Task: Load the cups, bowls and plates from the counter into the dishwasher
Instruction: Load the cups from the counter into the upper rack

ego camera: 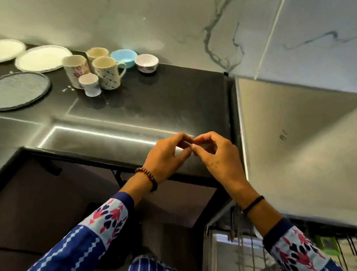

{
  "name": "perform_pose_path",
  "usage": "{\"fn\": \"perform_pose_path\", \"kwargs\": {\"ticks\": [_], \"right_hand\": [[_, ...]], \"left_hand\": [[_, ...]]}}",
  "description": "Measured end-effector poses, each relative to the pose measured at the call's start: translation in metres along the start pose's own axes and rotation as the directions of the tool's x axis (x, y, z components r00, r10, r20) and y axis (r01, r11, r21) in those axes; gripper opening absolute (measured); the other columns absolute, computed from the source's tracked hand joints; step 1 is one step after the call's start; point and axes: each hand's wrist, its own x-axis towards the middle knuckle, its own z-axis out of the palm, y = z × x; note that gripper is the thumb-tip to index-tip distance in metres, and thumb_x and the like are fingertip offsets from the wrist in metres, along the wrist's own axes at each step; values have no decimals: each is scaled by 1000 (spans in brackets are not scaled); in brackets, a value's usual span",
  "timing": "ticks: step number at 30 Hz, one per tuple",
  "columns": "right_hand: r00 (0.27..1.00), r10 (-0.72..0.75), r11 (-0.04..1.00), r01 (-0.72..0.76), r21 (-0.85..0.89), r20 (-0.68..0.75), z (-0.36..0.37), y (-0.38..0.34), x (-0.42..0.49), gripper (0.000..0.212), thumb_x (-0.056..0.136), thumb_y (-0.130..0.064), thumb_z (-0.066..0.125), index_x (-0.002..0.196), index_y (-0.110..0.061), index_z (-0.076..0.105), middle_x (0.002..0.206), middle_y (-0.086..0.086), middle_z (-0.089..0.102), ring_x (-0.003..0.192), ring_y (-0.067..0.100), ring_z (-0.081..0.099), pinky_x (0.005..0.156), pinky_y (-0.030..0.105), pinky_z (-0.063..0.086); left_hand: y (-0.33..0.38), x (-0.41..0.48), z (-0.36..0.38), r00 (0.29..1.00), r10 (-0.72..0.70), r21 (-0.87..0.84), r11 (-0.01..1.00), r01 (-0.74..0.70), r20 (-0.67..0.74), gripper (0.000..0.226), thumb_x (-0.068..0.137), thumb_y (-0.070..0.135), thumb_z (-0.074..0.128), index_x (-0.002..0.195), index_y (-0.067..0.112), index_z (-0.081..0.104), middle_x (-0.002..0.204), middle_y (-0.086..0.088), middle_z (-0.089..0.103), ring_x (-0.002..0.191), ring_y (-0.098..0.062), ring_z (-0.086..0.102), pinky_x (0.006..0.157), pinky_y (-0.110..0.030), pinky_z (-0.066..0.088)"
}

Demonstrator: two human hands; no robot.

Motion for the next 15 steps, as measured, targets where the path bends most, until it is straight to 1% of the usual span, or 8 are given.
{"fn": "perform_pose_path", "kwargs": {"ticks": [2,4,7,9,12,15], "right_hand": [[1000,-9,1000,9,9,13,19,-7,20,13,88,-26,77,97,-22,69,89,-11,73,82,3,70,70,20,58],[999,-11,1000,11,6,37,39,-14,43,12,87,-27,77,96,-24,70,89,-10,73,82,6,71,70,30,61],[997,-3,1000,3,9,79,70,-24,80,13,87,-30,76,97,-26,69,92,-11,72,86,9,71,71,36,63],[994,3,1000,-5,13,112,93,-31,107,12,88,-30,76,98,-26,69,92,-11,72,86,9,72,71,37,63],[988,10,1000,-14,27,155,128,-47,146,11,89,-27,74,99,-24,69,90,-8,72,84,10,72,67,33,63],[979,35,999,-43,33,203,168,-61,184,12,90,-26,73,100,-20,69,89,-5,72,81,9,72,67,30,62]], "left_hand": [[-15,11,-18,999,-24,-12,1000,24,-24,18,91,27,62,109,23,64,97,14,68,92,-1,63,78,-27,53],[-32,23,-38,998,-47,-29,999,46,-42,17,92,26,62,107,21,66,98,12,70,95,-2,64,80,-27,53],[-61,44,-65,996,-73,-44,997,71,-57,17,92,26,61,107,19,67,100,9,71,97,-2,64,84,-28,54],[-83,59,-85,992,-100,-50,994,96,-78,18,92,26,61,107,19,67,100,8,71,96,-2,64,85,-29,54],[-116,79,-116,986,-134,-70,989,127,-101,17,92,24,62,107,18,67,99,8,71,96,-2,64,87,-27,53],[-156,96,-148,971,-208,-99,975,197,-119,17,92,23,61,108,18,67,101,7,71,97,-3,64,89,-27,52]]}}
